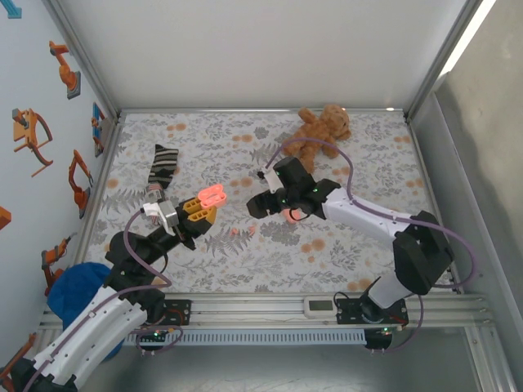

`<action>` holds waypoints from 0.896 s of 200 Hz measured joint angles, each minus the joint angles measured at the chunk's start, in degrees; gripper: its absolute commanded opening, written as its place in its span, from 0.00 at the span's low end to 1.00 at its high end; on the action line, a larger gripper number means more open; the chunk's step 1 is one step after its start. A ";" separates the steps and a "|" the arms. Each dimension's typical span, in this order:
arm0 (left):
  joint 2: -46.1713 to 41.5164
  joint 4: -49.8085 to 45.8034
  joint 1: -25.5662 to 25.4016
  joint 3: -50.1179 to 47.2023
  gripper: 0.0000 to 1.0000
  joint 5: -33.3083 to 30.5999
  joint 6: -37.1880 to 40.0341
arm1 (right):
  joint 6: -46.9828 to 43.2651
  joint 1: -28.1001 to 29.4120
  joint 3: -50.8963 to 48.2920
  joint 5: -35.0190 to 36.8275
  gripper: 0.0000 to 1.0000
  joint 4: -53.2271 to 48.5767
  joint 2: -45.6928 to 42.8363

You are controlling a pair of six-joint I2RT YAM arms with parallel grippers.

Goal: Insert wireless bluetooth earbuds into charging case

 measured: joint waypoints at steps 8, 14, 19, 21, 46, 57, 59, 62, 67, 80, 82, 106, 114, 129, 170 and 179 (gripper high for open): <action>-0.07 -0.13 0.00 0.00 0.00 -0.04 0.00 | 0.66 0.00 0.76 -1.46 0.68 0.02 1.70; -0.07 -0.15 0.00 0.00 0.00 -0.07 0.00 | 1.11 0.00 1.09 -2.32 0.66 0.15 2.84; -0.07 -0.17 0.00 0.00 0.00 -0.13 -0.02 | 1.75 0.00 1.27 -2.89 0.65 0.24 3.65; -0.07 -0.20 0.00 0.00 0.00 -0.15 -0.02 | 1.75 0.00 1.36 -3.30 0.65 0.31 4.11; -0.07 -0.50 0.00 0.00 0.00 -0.17 -0.02 | 4.52 0.00 1.57 -6.43 0.60 1.70 8.22; -0.07 -0.68 0.00 0.00 0.00 -0.20 -0.02 | 5.81 0.00 1.60 -7.50 0.57 2.54 9.84; -0.09 -0.72 0.00 0.00 0.00 -0.20 -0.02 | 6.10 0.00 1.60 -7.67 0.57 2.69 10.14; -0.13 -0.79 0.00 0.00 0.00 -0.20 -0.02 | 6.25 0.02 1.62 -7.98 0.57 2.95 10.58; -0.17 -0.92 0.00 0.00 0.00 -0.22 -0.02 | 6.95 0.11 1.66 -8.24 0.56 3.34 11.28; -0.46 -1.07 0.00 -0.02 0.00 -0.37 -0.02 | 7.98 0.35 1.81 -8.59 0.54 4.02 12.74; -0.55 -1.11 0.00 -0.02 0.00 -0.39 -0.02 | 8.07 0.44 1.88 -8.66 0.54 4.09 13.00; -1.53 -1.40 0.00 -0.13 0.00 -0.63 -0.02 | 9.40 1.68 3.19 -8.81 0.48 4.55 15.26; -1.79 -1.44 0.00 -0.15 0.00 -0.68 -0.02 | 9.62 2.14 3.67 -8.79 0.46 4.57 15.78; -2.25 -1.81 0.00 -0.15 0.00 -0.96 -0.02 | 10.03 2.89 4.57 -8.79 0.45 4.57 16.68; -3.17 -2.40 0.00 -0.46 0.00 -1.66 0.00 | 10.05 4.52 6.58 -8.20 0.44 4.48 19.58; -3.26 -2.45 0.00 -0.48 0.00 -1.68 -0.02 | 10.08 4.87 6.93 -7.87 0.44 4.37 20.15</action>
